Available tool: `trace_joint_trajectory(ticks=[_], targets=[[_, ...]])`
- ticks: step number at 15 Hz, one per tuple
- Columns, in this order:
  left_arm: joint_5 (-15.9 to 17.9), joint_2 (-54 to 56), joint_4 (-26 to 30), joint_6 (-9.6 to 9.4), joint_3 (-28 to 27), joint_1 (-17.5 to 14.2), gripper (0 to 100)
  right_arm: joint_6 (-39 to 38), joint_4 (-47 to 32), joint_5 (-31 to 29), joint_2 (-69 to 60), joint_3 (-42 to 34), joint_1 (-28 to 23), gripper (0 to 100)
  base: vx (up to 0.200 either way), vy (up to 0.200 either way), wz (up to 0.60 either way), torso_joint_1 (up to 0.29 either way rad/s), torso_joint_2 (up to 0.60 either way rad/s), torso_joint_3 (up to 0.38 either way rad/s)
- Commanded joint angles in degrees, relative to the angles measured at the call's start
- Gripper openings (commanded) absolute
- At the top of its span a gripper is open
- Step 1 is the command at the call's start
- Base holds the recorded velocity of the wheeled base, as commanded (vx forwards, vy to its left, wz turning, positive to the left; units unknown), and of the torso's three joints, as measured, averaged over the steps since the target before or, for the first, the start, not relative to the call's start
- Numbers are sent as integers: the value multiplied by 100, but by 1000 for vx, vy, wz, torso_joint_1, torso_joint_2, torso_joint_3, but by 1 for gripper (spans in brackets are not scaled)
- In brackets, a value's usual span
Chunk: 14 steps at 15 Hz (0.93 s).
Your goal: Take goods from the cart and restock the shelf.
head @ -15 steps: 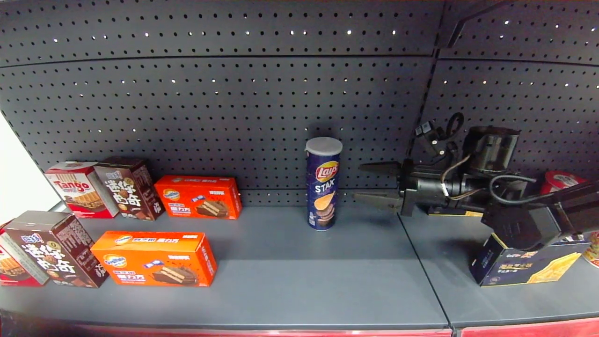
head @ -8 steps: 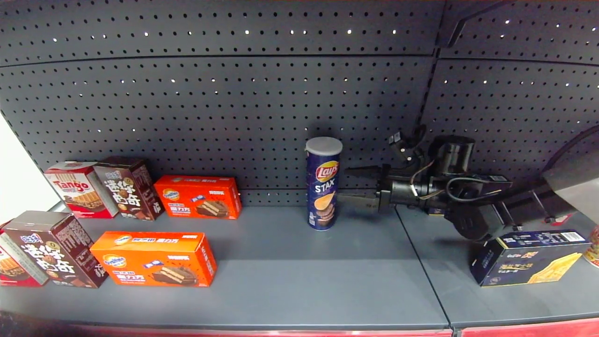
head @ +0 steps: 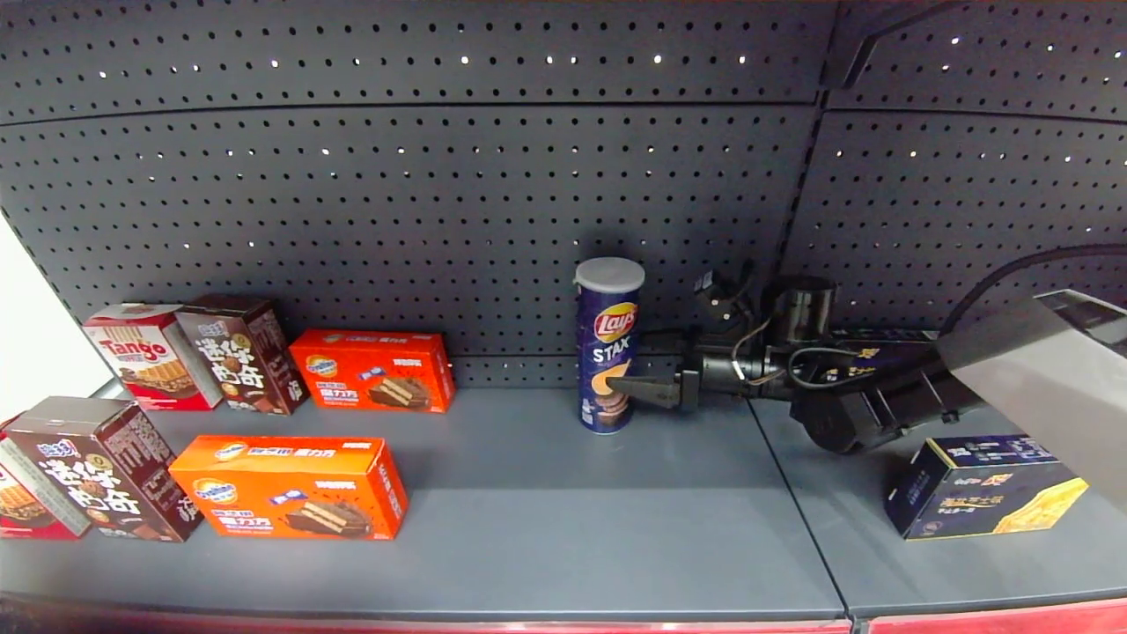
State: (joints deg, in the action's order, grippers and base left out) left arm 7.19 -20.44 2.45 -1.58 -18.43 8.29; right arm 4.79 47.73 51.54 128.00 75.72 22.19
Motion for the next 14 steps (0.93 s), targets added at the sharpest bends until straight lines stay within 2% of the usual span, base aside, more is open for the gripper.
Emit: trace_joint_trajectory(ticks=[1, 10, 11, 14], targets=[[1, 5, -8, 0, -2, 6, 0, 4, 9, -4, 155, 84, 31, 100, 0, 0, 0, 0, 0, 0], [-7, -3, 1, 0, 15, 50, 0, -40, -9, -118, 682, 646, 260, 100, 0, 0, 0, 0, 0, 0], [1, -3, 10, 0, 15, 50, 0, -48, 9, -118, 691, 646, 260, 0, 0, 0, 0, 0, 0, 0], [-7, 5, 10, 0, 50, 50, 0, -75, -35, -136, 647, 681, 269, 0, 0, 0, 0, 0, 0, 0]])
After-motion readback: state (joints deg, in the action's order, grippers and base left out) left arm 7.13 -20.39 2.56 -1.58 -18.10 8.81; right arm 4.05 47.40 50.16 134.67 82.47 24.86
